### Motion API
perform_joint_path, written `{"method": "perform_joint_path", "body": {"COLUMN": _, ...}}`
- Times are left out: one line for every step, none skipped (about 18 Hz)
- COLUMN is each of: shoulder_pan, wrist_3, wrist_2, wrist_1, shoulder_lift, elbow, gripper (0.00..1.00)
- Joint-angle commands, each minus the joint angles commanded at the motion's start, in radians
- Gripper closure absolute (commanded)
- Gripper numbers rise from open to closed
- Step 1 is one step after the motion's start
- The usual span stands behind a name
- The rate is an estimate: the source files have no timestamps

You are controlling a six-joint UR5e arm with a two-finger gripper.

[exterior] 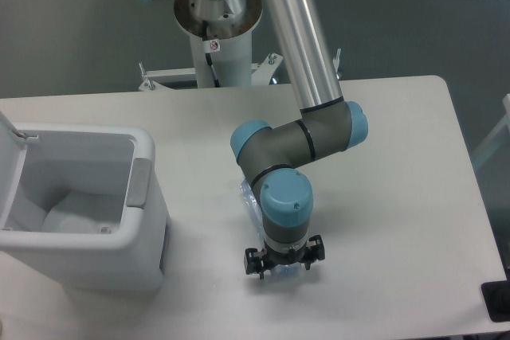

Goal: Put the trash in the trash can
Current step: 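Close the gripper around the water bottle's middle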

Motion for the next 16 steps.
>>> {"method": "perform_joint_path", "body": {"shoulder_pan": 0.0, "wrist_3": 0.0, "wrist_2": 0.0, "wrist_1": 0.0, "shoulder_lift": 0.0, "elbow": 0.0, "gripper": 0.07}}
{"method": "perform_joint_path", "body": {"shoulder_pan": 0.0, "wrist_3": 0.0, "wrist_2": 0.002, "wrist_1": 0.0, "shoulder_lift": -0.002, "elbow": 0.002, "gripper": 0.07}}
{"method": "perform_joint_path", "body": {"shoulder_pan": 0.0, "wrist_3": 0.0, "wrist_2": 0.0, "wrist_1": 0.0, "shoulder_lift": -0.002, "elbow": 0.002, "gripper": 0.07}}
{"method": "perform_joint_path", "body": {"shoulder_pan": 0.0, "wrist_3": 0.0, "wrist_2": 0.0, "wrist_1": 0.0, "shoulder_lift": 0.0, "elbow": 0.002, "gripper": 0.1}}
{"method": "perform_joint_path", "body": {"shoulder_pan": 0.0, "wrist_3": 0.0, "wrist_2": 0.0, "wrist_1": -0.002, "shoulder_lift": 0.002, "elbow": 0.002, "gripper": 0.11}}
{"method": "perform_joint_path", "body": {"shoulder_pan": 0.0, "wrist_3": 0.0, "wrist_2": 0.0, "wrist_1": 0.0, "shoulder_lift": 0.0, "elbow": 0.0, "gripper": 0.12}}
{"method": "perform_joint_path", "body": {"shoulder_pan": 0.0, "wrist_3": 0.0, "wrist_2": 0.002, "wrist_1": 0.0, "shoulder_lift": 0.0, "elbow": 0.0, "gripper": 0.14}}
{"method": "perform_joint_path", "body": {"shoulder_pan": 0.0, "wrist_3": 0.0, "wrist_2": 0.005, "wrist_1": 0.0, "shoulder_lift": 0.0, "elbow": -0.002, "gripper": 0.15}}
{"method": "perform_joint_path", "body": {"shoulder_pan": 0.0, "wrist_3": 0.002, "wrist_2": 0.008, "wrist_1": 0.0, "shoulder_lift": 0.0, "elbow": -0.002, "gripper": 0.15}}
{"method": "perform_joint_path", "body": {"shoulder_pan": 0.0, "wrist_3": 0.002, "wrist_2": 0.008, "wrist_1": 0.0, "shoulder_lift": 0.0, "elbow": -0.002, "gripper": 0.17}}
{"method": "perform_joint_path", "body": {"shoulder_pan": 0.0, "wrist_3": 0.002, "wrist_2": 0.011, "wrist_1": 0.0, "shoulder_lift": 0.0, "elbow": -0.002, "gripper": 0.19}}
{"method": "perform_joint_path", "body": {"shoulder_pan": 0.0, "wrist_3": 0.002, "wrist_2": 0.011, "wrist_1": 0.0, "shoulder_lift": 0.0, "elbow": -0.002, "gripper": 0.19}}
{"method": "perform_joint_path", "body": {"shoulder_pan": 0.0, "wrist_3": 0.003, "wrist_2": 0.012, "wrist_1": 0.0, "shoulder_lift": 0.0, "elbow": 0.0, "gripper": 0.19}}
{"method": "perform_joint_path", "body": {"shoulder_pan": 0.0, "wrist_3": 0.003, "wrist_2": 0.012, "wrist_1": 0.002, "shoulder_lift": 0.002, "elbow": 0.0, "gripper": 0.22}}
{"method": "perform_joint_path", "body": {"shoulder_pan": 0.0, "wrist_3": 0.002, "wrist_2": 0.012, "wrist_1": 0.0, "shoulder_lift": 0.0, "elbow": -0.002, "gripper": 0.25}}
{"method": "perform_joint_path", "body": {"shoulder_pan": 0.0, "wrist_3": 0.002, "wrist_2": 0.012, "wrist_1": 0.002, "shoulder_lift": 0.002, "elbow": -0.002, "gripper": 0.25}}
